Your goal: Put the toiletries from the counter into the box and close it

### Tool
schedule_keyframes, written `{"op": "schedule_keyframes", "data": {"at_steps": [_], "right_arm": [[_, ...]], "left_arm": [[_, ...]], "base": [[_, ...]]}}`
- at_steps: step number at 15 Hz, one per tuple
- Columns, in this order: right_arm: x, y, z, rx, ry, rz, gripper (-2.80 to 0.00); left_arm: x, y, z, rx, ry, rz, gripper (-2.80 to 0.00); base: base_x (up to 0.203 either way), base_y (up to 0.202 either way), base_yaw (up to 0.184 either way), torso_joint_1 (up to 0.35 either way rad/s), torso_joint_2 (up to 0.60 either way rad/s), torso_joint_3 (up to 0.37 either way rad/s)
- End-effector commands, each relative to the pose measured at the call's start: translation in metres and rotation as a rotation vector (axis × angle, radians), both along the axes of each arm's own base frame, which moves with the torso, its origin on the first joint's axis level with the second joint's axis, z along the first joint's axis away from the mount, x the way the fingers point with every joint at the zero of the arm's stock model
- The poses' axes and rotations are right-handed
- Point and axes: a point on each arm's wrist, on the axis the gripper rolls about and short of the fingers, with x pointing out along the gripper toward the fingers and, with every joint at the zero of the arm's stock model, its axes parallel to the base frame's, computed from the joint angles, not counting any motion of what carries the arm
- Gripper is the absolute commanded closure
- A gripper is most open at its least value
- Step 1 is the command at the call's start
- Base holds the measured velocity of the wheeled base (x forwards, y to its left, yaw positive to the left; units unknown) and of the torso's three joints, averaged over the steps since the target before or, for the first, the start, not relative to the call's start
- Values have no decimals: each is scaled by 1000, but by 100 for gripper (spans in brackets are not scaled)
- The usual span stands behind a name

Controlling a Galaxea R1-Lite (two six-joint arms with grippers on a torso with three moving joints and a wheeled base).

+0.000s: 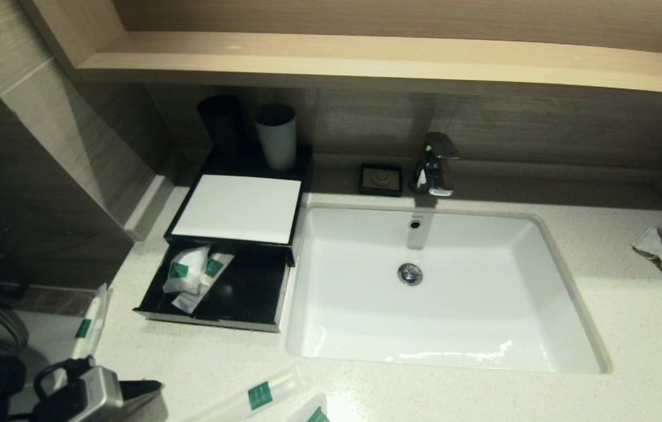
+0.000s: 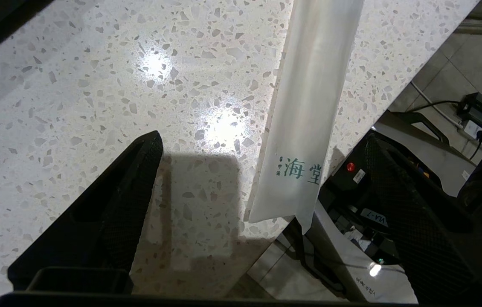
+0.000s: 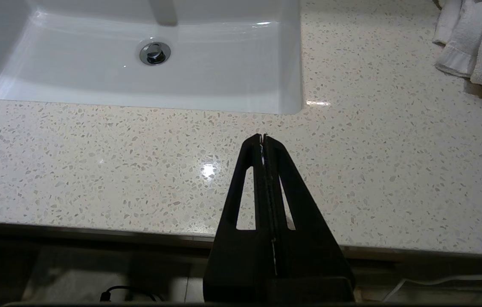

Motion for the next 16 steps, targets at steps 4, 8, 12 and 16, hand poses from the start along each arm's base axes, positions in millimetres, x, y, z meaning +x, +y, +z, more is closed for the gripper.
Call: {"op": "schedule_keyframes", "data": {"at_steps": [4,8,12,16], "right_arm": [[0,0,0,0,0,1,0],[0,0,0,0,0,1,0],[0,0,0,0,0,1,0],[0,0,0,0,0,1,0]], "left_arm": [[0,0,1,10,-21,-13,-280],[0,-1,0,24,-29,-30,-280],[0,-6,0,43,-33,-52,-280],[1,-10,0,49,-30,-77,-280]], "base": [[0,0,0,0,0,0],[0,0,0,0,0,0],[0,0,0,0,0,0],[0,0,0,0,0,0]]}}
